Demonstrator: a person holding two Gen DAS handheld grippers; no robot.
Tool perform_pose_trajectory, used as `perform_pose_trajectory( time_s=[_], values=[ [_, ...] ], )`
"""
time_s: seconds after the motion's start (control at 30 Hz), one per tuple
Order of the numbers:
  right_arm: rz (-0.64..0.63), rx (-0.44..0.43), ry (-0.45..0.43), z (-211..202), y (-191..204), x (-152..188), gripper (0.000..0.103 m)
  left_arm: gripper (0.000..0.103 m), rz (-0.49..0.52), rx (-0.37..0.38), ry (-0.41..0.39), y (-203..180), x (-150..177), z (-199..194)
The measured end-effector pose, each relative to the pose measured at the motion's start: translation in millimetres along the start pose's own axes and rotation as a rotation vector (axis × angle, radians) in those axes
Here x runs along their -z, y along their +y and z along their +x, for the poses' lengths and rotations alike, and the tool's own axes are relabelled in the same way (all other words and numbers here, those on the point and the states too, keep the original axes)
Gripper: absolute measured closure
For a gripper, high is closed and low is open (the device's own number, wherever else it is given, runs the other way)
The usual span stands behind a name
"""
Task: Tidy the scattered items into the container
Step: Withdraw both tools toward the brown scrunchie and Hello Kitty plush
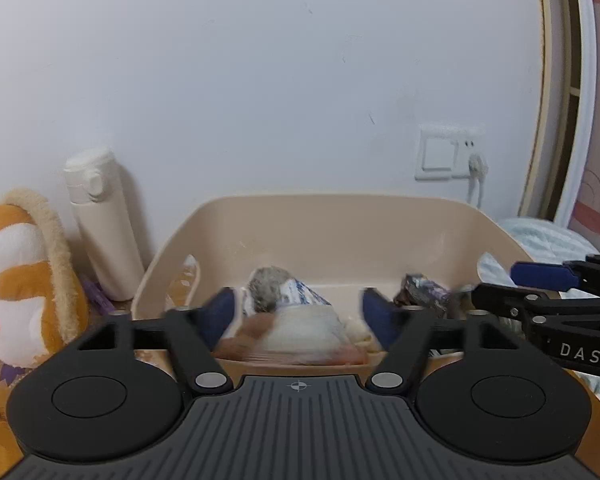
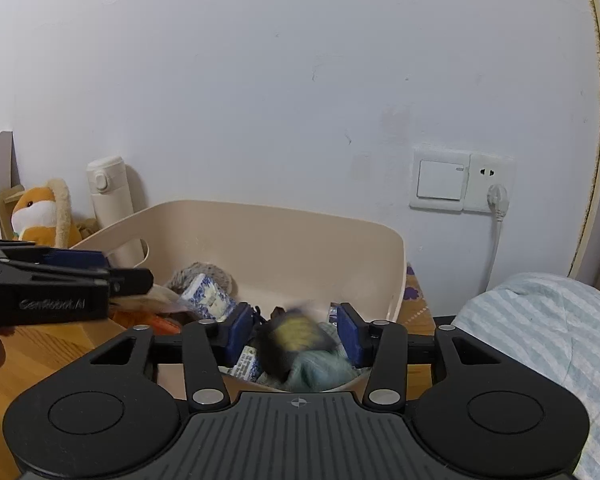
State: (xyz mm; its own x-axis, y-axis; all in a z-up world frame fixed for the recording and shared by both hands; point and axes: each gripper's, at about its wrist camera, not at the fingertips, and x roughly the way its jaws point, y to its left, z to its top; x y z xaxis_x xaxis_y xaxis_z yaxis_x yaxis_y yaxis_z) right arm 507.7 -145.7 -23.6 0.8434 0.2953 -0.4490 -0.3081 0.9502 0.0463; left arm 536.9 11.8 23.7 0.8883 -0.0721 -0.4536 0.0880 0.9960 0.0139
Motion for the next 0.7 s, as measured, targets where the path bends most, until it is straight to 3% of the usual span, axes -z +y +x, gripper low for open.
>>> perform_pose_trajectory(
  time_s=[0.2,0.37,0.53,0.7],
  values=[
    [0.012,0.0,-0.037,-19,-5,4,0.04,0.02,-0.068,0.015,-0.011,6,5,-28],
    [0.08,-0.022,-0.076,-49,-15,17,0.03,0.019,-0.157,0.025,0.047,11,22,-61],
    [0.161,-0.051,-0.098,-82,-27,35,0.026,0.019,-0.244,0.041,0.121,17,45,-82],
    [0.191,-0.068,-0.085,-109,-38,55,0.024,0.019,-0.233,0.021,0.166,13,76,-96]
  ],
)
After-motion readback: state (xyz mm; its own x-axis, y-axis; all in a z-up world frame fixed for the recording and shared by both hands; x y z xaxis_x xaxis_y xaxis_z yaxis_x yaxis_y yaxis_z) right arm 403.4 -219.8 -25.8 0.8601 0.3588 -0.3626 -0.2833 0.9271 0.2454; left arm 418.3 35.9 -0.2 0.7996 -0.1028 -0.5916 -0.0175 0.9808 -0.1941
